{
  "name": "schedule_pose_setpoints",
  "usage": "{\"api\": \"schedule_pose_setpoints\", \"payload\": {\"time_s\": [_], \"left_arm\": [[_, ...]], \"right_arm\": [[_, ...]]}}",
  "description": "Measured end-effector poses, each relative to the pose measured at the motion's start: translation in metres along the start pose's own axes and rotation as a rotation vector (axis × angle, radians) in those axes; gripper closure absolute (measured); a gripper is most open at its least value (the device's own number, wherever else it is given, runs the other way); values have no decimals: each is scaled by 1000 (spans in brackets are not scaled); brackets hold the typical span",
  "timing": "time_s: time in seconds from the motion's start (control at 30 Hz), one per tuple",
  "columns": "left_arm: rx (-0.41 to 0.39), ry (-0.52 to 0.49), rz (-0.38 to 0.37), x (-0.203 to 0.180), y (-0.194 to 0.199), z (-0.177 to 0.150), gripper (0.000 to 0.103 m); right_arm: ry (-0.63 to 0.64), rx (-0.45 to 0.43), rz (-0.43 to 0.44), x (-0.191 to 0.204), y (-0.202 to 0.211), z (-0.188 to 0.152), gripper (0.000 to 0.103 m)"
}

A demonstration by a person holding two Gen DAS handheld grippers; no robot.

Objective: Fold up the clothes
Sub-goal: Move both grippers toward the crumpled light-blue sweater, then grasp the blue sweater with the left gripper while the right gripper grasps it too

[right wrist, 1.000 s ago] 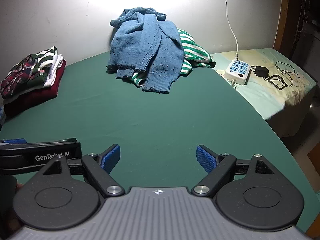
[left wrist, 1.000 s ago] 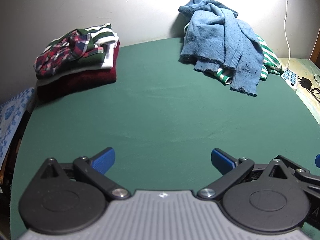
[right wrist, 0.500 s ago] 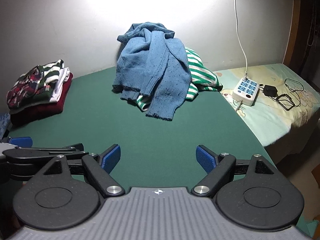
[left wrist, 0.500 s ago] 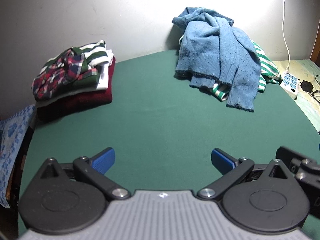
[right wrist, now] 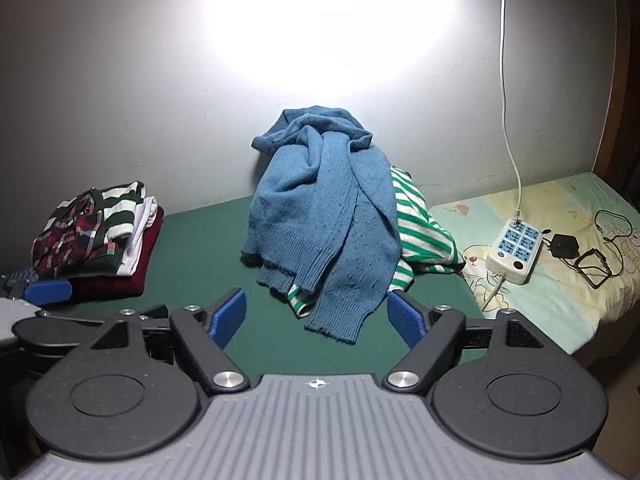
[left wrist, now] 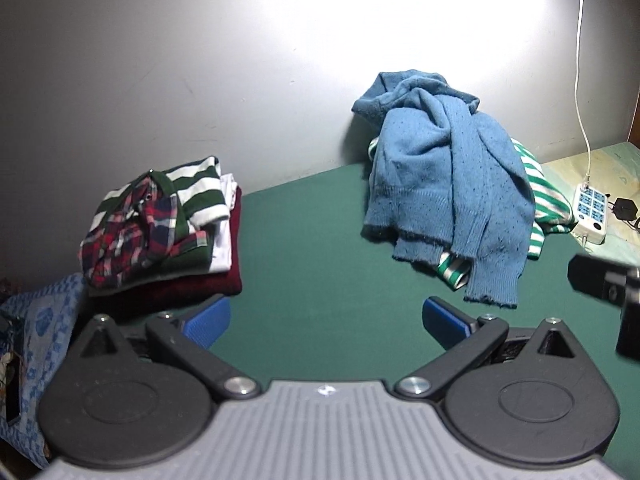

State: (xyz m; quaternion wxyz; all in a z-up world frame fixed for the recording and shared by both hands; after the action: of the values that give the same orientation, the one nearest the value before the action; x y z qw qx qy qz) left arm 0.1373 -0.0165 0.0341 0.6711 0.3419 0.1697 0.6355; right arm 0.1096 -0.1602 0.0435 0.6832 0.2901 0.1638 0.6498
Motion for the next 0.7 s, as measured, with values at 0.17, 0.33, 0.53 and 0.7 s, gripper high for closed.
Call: {"api": "schedule_pose_setpoints", "payload": {"time_s": [0.17,0.33,0.53,0.7], "left_arm": [[14,7,-5,-10,-14,6,1],[41,15,-9,-18,-36,5,1],[82,51,-34,-29,-62,1,1],[83,3,-53,-38,-90,11,1]], "right_arm": [[41,-18,-12,-7,-8,12,29],[47,-4,-18,-16,-24,5,29],[80,23,-17,-18,-47,-8,29],[86,48,-30,-26,-80,-6,30]]}}
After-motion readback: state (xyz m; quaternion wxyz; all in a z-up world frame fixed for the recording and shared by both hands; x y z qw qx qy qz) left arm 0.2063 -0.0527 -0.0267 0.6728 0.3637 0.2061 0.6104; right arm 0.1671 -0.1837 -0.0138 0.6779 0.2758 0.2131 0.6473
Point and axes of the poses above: each gripper's, at about its wrist camera, not at the fingertips, and y roughly against the way its jaws point, x to its left, z to its top, the point moved 8 cm from there along -y, roughly the way its jaws point, and after that the axes turned 3 degrees about -y, right-handed, at the moved point
